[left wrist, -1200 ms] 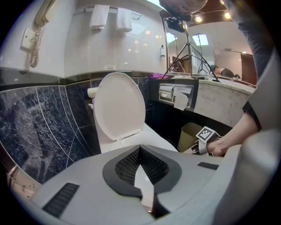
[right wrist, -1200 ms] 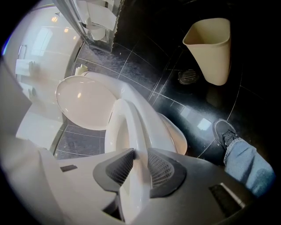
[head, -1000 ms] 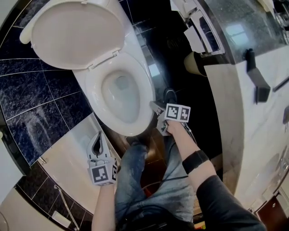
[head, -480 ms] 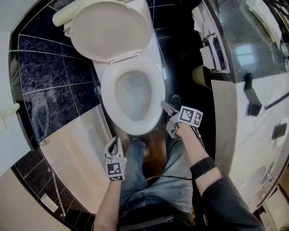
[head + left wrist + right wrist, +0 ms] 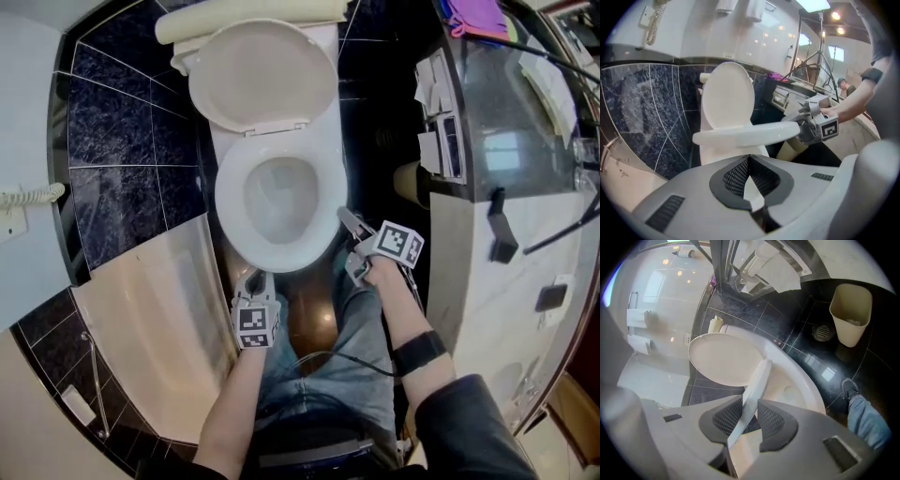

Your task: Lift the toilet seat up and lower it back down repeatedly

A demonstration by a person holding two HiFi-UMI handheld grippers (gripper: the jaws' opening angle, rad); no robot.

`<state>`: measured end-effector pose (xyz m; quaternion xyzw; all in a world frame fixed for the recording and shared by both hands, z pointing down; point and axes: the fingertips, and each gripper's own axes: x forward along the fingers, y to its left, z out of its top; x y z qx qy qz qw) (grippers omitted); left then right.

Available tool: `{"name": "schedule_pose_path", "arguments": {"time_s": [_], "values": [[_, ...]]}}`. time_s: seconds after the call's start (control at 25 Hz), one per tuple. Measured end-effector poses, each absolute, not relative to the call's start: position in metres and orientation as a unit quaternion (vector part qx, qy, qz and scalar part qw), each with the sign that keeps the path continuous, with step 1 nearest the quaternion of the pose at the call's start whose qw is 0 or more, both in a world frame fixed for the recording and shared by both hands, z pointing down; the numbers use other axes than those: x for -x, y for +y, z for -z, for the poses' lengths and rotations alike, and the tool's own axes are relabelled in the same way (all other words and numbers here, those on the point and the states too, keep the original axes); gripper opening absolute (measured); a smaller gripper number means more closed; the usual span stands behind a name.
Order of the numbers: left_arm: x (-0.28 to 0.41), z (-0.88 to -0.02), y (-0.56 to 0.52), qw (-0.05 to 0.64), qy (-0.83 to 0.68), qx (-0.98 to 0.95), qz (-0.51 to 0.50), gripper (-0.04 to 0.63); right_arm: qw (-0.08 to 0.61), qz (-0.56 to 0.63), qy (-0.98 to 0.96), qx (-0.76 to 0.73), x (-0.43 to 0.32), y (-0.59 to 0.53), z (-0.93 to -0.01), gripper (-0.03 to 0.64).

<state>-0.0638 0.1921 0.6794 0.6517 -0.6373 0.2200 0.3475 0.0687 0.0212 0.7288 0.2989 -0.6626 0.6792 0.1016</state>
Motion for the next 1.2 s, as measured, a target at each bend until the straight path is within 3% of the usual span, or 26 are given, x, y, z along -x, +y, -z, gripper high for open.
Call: {"name": "schedule_pose_path", "arguments": {"time_s": [0.6, 0.68, 1.2], "values": [[0.105, -0.606, 0.112, 0.331, -0.693, -0.614, -0.183, 0.000, 0.095, -0.693, -0.654, -0.287, -0.048, -0.031, -0.666, 0.132], [0.113, -0.595, 0.099, 0.320, -0.701, -0.612, -0.177, 0.000, 0.084, -0.694, -0.660, -0.276, -0.043, -0.036, -0.653, 0.069], [0.158, -0.545, -0.001, 0.262, -0.730, -0.609, -0.169, 0.000, 0.154, -0.555, -0.783, -0.234, -0.043, -0.053, -0.547, 0.014]]}}
